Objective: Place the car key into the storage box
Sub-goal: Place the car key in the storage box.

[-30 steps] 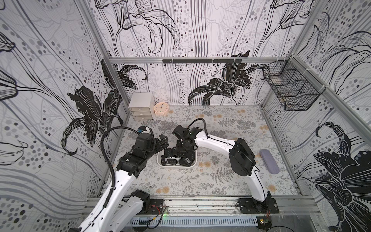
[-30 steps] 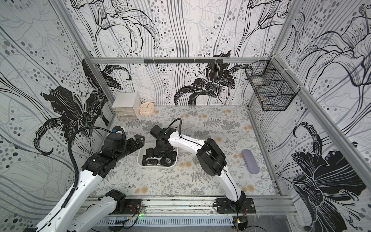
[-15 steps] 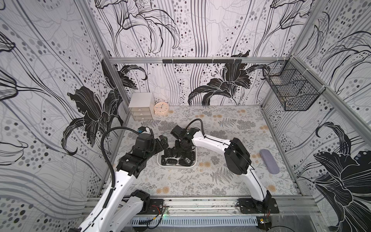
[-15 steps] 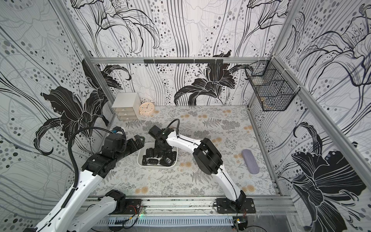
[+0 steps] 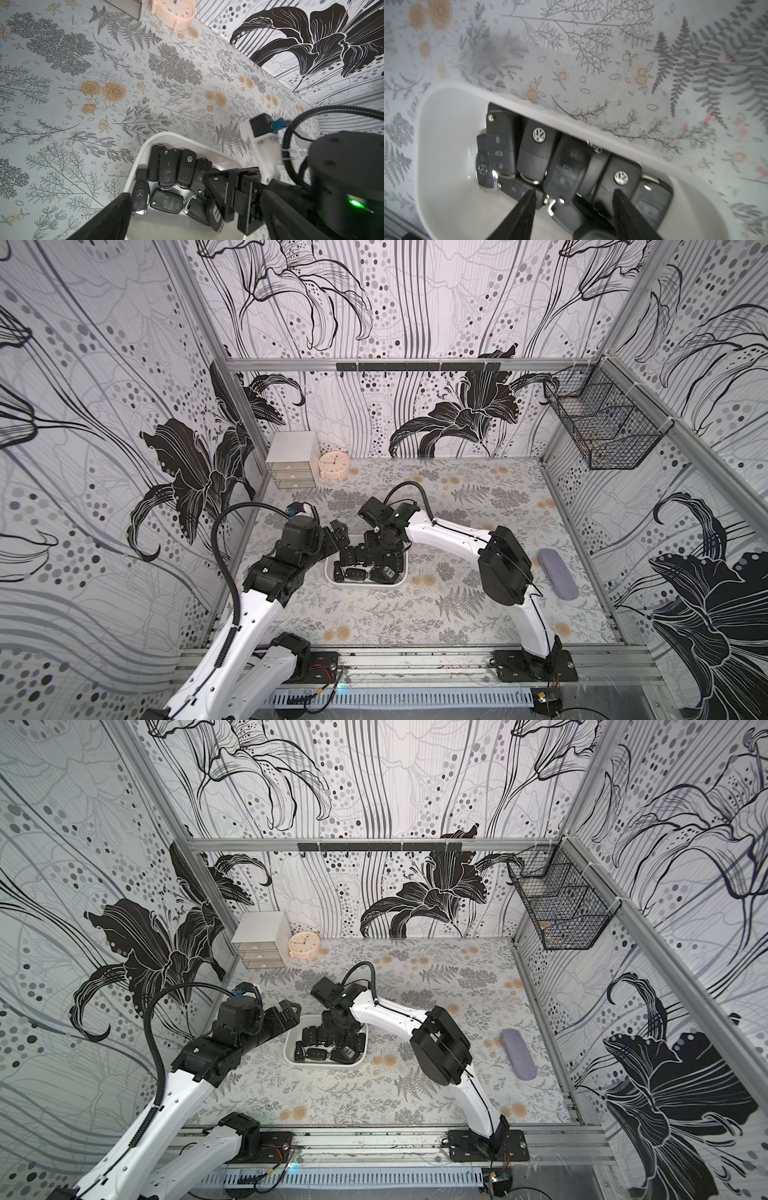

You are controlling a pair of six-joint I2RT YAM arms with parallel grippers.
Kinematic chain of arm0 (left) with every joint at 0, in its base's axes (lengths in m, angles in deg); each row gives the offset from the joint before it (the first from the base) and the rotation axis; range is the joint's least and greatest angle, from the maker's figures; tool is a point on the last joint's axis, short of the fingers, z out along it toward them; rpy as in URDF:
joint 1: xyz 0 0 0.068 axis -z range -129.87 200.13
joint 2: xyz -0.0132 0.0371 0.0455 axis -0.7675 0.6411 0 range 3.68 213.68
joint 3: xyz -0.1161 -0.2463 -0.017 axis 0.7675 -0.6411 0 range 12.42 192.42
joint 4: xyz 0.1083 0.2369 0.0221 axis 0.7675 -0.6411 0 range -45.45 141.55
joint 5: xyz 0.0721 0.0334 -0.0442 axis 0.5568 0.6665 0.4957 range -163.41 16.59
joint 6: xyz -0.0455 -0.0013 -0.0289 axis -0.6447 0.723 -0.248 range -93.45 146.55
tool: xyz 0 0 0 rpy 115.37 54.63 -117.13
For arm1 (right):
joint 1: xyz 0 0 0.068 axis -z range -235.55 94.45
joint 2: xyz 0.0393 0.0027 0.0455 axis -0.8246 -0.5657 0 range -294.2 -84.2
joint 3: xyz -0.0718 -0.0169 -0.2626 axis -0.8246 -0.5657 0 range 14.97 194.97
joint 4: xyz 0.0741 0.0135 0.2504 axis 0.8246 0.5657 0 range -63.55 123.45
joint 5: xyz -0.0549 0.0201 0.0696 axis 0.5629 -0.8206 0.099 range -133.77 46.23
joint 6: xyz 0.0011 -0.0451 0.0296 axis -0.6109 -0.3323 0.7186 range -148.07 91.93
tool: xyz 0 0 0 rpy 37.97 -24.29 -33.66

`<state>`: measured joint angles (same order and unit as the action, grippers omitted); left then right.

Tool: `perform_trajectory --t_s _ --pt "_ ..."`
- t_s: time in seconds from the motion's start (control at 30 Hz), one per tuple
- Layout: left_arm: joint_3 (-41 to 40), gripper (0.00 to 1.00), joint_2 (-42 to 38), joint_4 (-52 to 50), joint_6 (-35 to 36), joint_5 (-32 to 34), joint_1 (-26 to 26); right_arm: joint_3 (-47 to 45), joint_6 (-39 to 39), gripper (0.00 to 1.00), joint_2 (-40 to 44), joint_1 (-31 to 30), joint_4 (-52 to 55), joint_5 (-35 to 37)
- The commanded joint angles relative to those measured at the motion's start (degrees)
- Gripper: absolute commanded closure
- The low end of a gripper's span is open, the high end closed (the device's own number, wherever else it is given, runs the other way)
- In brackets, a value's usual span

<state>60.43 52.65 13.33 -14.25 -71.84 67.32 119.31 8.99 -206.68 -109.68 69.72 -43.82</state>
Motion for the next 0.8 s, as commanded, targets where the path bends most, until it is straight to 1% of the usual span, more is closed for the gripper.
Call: perform_trajectory --t_s 0.0,0.17,0.37,0.6,0.77 --pt "-0.5 0.01 0.5 2.1 1.2 -0.8 -0.5 -4.8 -10.0 0.37 5.0 -0.3 -1.0 -2.2" --pt "-0.5 0.01 1.2 3.1 1.8 -1.3 -0.5 -10.2 -15.8 0.34 7.2 -0.3 -2.4 -6.3" --pt "0.2 0.01 2.0 3.9 3.0 -3.6 -0.4 -12.7 -17.9 0.33 6.5 -0.5 -4.0 -7.6" --pt "0.3 0.01 1.9 3.9 3.0 -3.3 -0.4 -11.7 -20.6 0.33 3.6 -1.0 -3.9 -8.8" --pt "0.3 0.01 2.0 3.8 3.0 -3.2 -0.4 -10.8 -22.0 0.37 1.8 -1.2 -2.9 -8.1"
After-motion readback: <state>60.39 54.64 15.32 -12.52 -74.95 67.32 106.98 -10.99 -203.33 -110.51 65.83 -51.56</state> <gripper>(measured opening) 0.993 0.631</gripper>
